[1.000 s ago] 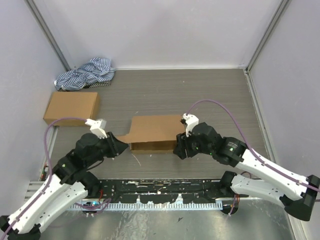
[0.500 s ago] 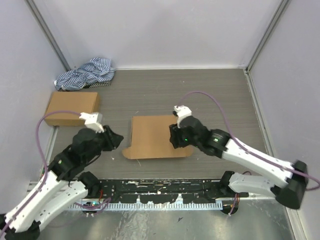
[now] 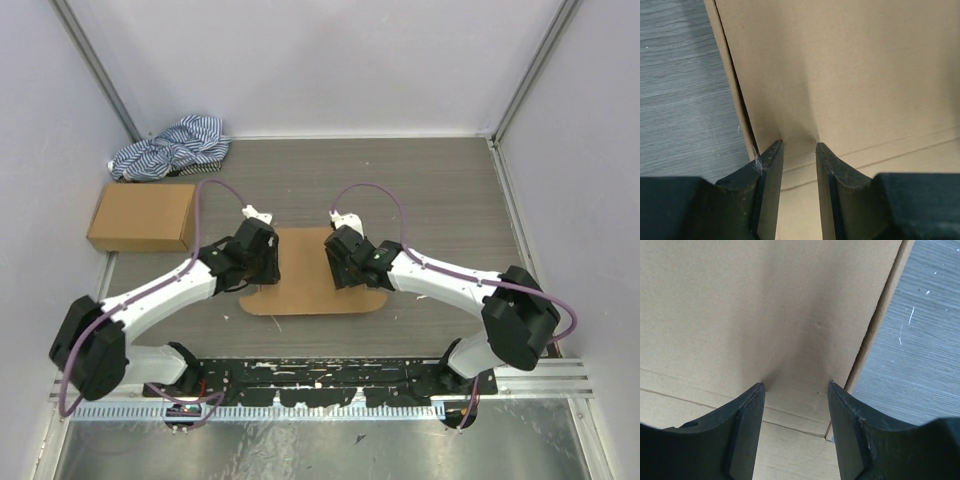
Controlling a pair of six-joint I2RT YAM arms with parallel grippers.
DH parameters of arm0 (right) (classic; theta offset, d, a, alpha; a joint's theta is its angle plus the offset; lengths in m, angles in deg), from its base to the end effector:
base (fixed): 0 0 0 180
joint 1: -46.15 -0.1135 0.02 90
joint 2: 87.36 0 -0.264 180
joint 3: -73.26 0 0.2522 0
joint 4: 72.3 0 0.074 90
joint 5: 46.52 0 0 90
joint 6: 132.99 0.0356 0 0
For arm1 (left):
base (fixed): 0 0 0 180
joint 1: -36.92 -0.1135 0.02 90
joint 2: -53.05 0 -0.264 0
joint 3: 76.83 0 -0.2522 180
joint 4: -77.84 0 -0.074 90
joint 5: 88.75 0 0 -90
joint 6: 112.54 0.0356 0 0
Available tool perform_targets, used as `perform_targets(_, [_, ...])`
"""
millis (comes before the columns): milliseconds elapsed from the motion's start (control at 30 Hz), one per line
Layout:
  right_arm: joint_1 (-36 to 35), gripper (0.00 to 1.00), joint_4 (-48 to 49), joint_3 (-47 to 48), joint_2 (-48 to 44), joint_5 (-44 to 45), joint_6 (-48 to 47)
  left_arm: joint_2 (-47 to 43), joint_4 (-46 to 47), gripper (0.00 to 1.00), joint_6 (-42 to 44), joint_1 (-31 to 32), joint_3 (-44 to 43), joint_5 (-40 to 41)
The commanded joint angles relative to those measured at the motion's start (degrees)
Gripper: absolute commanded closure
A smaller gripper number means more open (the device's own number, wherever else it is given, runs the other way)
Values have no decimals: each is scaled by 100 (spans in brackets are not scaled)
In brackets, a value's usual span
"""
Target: Fold the paper box
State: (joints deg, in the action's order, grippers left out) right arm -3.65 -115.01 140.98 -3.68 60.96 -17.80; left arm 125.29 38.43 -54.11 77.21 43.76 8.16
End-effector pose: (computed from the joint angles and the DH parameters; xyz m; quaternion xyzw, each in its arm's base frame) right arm 0.1951 0.2143 0.2143 -0.1627 0.9386 0.0464 0.3008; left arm 0.1952 -0.1599 0.2225 0.0524 0.9432 -0.1434 0.2950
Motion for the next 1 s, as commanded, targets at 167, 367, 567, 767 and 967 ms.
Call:
perform_targets(167, [243, 41, 421, 149, 501, 36, 209, 1057, 1, 61, 197, 9, -486, 330])
perform_targets(367, [841, 41, 722, 366, 824, -396, 56, 1656, -44, 60, 492, 8, -1089, 664])
perform_targets(567, [1010, 41, 703, 852, 842, -662, -116, 2076, -721, 57, 709, 4, -2159, 1066])
perform_targets(767, [1008, 31, 532, 869, 79, -571, -89, 1276, -926, 41, 758, 2, -2239, 1358])
perform_targets(967, [1011, 0, 307, 335, -900, -360, -58, -439, -370, 8, 487, 0, -910, 1101])
